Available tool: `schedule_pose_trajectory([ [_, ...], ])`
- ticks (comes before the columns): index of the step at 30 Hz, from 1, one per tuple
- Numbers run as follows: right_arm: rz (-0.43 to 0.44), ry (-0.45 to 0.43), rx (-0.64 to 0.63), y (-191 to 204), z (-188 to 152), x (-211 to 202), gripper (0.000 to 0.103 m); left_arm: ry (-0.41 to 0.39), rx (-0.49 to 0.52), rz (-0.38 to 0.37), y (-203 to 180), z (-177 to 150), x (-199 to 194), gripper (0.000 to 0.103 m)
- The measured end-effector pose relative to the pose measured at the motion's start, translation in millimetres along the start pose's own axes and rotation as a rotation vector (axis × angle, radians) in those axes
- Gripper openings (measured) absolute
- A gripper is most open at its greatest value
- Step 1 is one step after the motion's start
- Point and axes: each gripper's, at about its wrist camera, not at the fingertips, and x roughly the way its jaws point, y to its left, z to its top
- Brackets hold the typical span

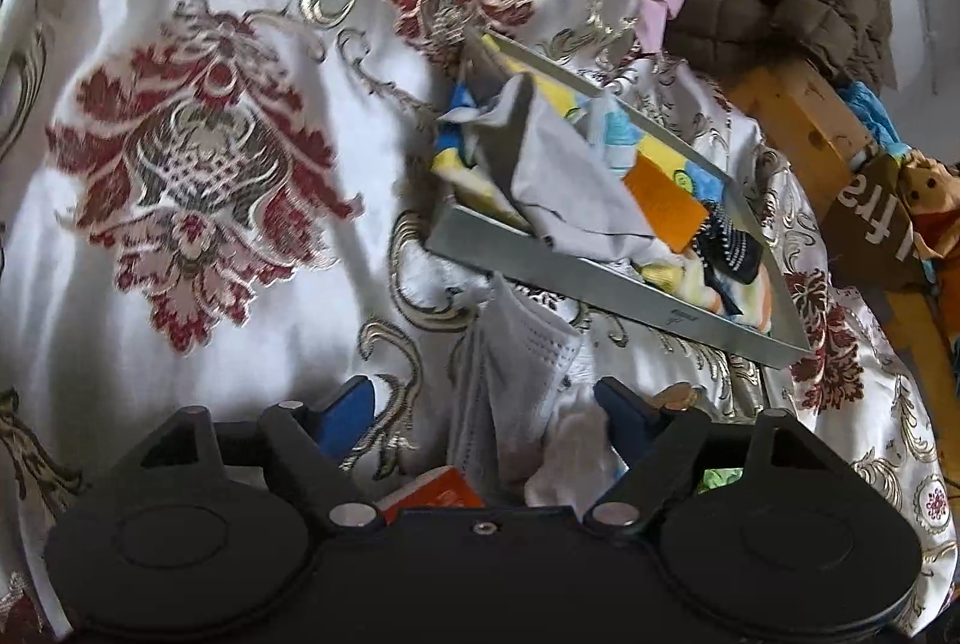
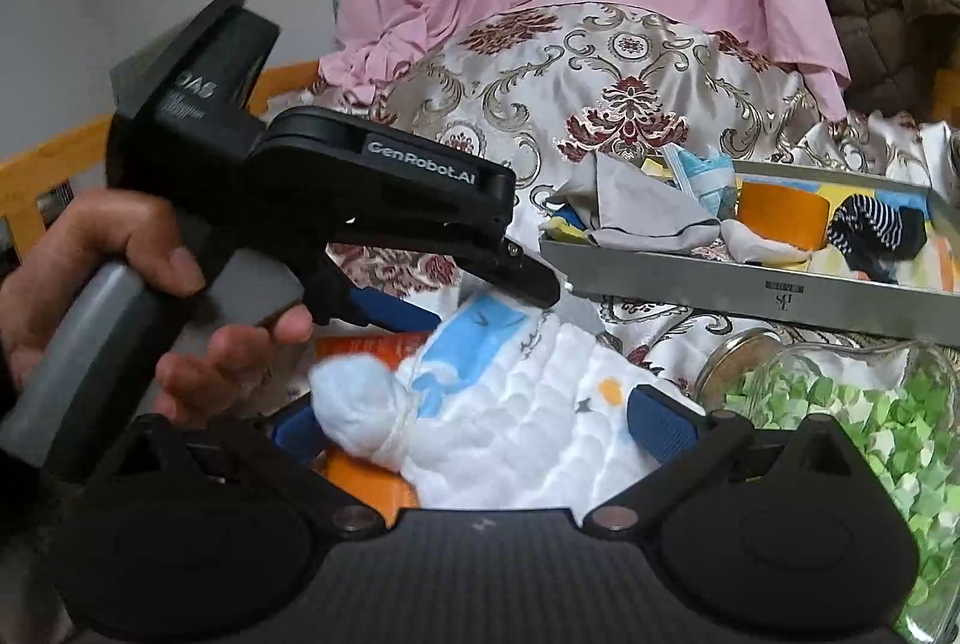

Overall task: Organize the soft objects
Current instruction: 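Carry white cloth in left tool while right tool carries baby cloth over tray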

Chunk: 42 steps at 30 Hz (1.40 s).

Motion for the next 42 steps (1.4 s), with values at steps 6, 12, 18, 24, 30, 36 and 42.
schedule_pose_trajectory([
  [6, 0.011, 0.006, 0.003, 1, 1, -1, 0.103, 0.003, -0.071, -0.019, 13, 1, 4, 0.078],
  [12, 0.042, 0.013, 0.016, 4, 1, -4, 0.095, -0.011, -0.091, -0.037, 18, 0, 4, 0.059],
  [18, 0.066, 0.020, 0.043, 2, 3, -3, 0.081, -0.020, -0.141, -0.077, 23, 0, 4, 0.053],
  [24, 0.120, 0.039, 0.151, -9, 3, 1, 0.067, -0.024, -0.210, -0.102, 31, -1, 4, 0.050],
  [30, 0.147, 0.030, 0.234, -20, 2, -2, 0.047, -0.023, -0.269, -0.123, 41, -2, 4, 0.043],
  [36, 0.132, 0.010, 0.222, -20, 5, -8, 0.036, -0.022, -0.283, -0.132, 45, 0, 3, 0.041],
  [42, 0.028, 0.010, 0.188, -21, 13, -17, 0.031, -0.016, -0.253, -0.123, 45, 2, 3, 0.039],
])
